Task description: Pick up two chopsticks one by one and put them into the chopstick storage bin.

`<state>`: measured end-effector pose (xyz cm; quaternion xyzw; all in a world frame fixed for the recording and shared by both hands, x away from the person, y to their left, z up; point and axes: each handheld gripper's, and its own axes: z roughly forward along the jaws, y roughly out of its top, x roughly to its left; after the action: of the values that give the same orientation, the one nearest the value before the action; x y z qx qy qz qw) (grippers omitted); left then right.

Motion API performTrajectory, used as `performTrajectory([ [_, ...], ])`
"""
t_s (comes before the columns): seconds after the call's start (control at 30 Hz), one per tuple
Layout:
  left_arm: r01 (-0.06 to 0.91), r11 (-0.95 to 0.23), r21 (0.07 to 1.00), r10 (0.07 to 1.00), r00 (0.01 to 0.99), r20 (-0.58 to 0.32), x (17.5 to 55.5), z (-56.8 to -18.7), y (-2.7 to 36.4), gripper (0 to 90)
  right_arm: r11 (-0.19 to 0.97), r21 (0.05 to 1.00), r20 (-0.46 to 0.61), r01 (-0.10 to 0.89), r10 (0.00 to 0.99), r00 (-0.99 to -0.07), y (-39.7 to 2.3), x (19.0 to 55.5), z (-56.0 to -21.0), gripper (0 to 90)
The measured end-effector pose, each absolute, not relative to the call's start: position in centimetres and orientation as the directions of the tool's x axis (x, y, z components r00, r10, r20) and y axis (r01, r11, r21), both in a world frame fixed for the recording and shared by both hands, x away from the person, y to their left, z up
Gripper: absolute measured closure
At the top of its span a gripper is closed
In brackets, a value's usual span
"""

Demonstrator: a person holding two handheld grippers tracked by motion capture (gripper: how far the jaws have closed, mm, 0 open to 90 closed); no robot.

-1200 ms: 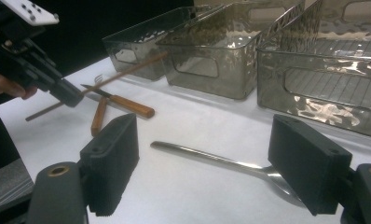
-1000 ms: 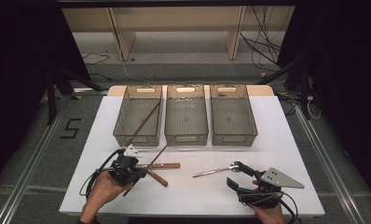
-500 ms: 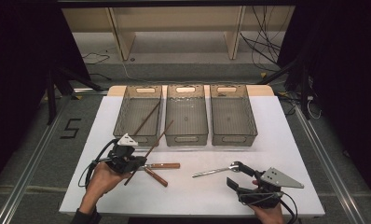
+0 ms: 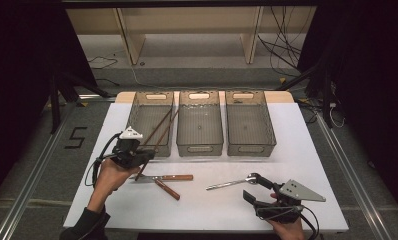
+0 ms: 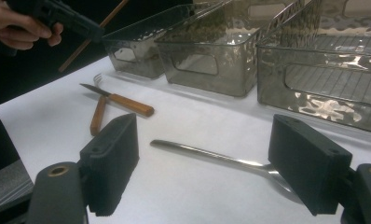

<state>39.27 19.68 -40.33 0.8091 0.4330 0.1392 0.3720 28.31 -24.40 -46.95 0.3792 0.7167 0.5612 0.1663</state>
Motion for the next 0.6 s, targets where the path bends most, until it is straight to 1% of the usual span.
performTrajectory([
  [0.17,0.587,-0.321,0.743,0.819,0.567,-0.094,40.7,-39.4,20.2,84.6,0.081,0.931,0.188,0.357,0.730,-0.657,-24.4,28.3,-46.9,24.9],
  [0.47,0.578,-0.318,0.751,0.835,0.547,-0.067,43.6,-38.3,20.8,84.6,0.081,0.931,0.188,0.356,0.729,-0.658,-24.4,28.3,-46.9,24.9],
  [0.6,0.572,-0.343,0.745,0.841,0.541,-0.028,44.8,-38.0,20.8,84.6,0.082,0.931,0.188,0.356,0.728,-0.659,-24.4,28.3,-46.9,24.9],
])
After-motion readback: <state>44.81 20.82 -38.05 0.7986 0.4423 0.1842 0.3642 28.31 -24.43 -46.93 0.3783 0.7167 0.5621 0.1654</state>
